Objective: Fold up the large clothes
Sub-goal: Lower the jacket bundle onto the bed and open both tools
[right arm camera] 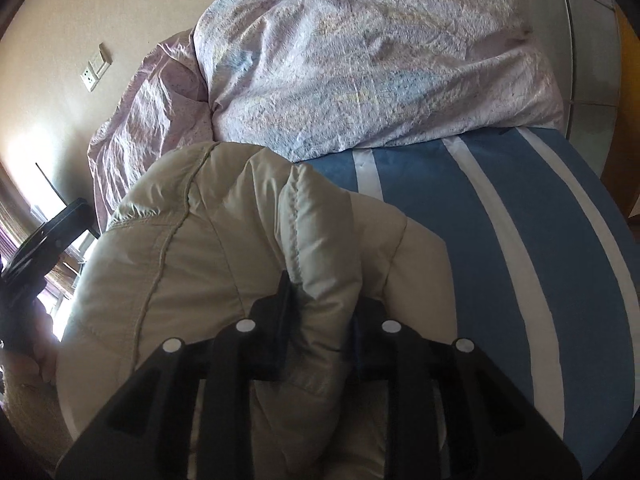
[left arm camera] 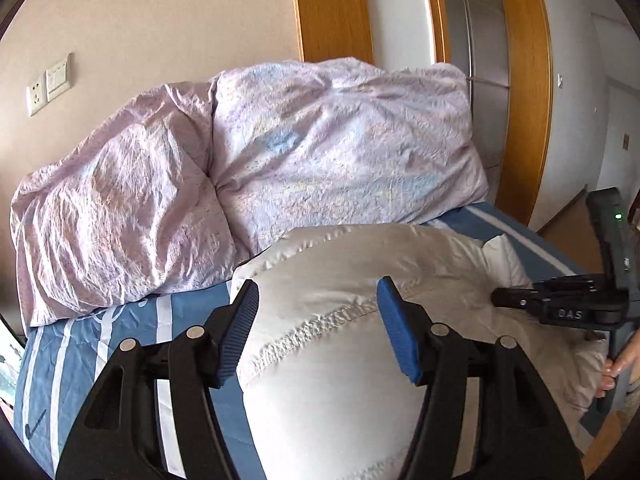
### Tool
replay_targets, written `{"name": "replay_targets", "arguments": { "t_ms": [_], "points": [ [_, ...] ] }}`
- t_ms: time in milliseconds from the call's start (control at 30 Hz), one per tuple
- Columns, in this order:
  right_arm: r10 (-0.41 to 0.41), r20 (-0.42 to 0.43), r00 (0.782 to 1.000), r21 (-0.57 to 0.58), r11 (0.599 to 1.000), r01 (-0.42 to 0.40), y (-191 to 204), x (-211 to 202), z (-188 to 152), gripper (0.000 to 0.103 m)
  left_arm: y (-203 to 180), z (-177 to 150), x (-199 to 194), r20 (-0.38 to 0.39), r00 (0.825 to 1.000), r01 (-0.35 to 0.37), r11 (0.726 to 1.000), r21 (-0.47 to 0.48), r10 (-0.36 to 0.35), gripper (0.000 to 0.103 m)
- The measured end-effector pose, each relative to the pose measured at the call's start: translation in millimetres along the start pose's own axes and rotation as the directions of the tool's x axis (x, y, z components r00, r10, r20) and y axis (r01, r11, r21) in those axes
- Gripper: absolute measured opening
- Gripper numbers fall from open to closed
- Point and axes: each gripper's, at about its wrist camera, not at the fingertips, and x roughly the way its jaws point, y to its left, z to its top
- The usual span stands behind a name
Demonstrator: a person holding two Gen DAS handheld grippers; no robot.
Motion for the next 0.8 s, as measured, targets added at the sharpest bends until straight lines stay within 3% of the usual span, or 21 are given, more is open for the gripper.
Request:
{"name": "replay_targets", "arguments": {
  "t_ms": [100,267,567,667,733,800],
  "points": [
    [-0.035,0.007,0.999,-0.032,0.999,0.035,2,6,-4,0.028,-2,-20,12,-0.095,0.996,-0.001,1.000,0.001,0.001,0.064],
    [-0.065,0.020,0.998,-0.051,0.996,0.066,3,18,-6,0.029,-7,-40,23,-0.087,0.994,-0.064,0.998,0.008,0.064,0.066],
    [-0.029,0.004,1.000,0.008,1.000,0.029,-10,32,-6,0.032,-17,-59,41,-0.050,0.991,-0.126,0.992,-0.001,0.126,0.070],
    [-0.004,0.015,1.000,0.058,0.998,0.003,-16,30,-8,0.034,-16,-61,48,-0.070,0.991,-0.118,0.993,-0.010,0.117,0.072],
    [-0.041,0.011,0.999,0.074,0.996,0.040,-16,19,-3,0.042,-16,-61,49,-0.075,0.990,-0.122,0.993,-0.006,0.121,0.072],
    [-0.111,0.069,0.991,0.071,0.992,0.106,-9,-8,5,0.045,-17,-61,50,-0.077,0.988,-0.130,0.991,-0.001,0.130,0.073]
  ]
}}
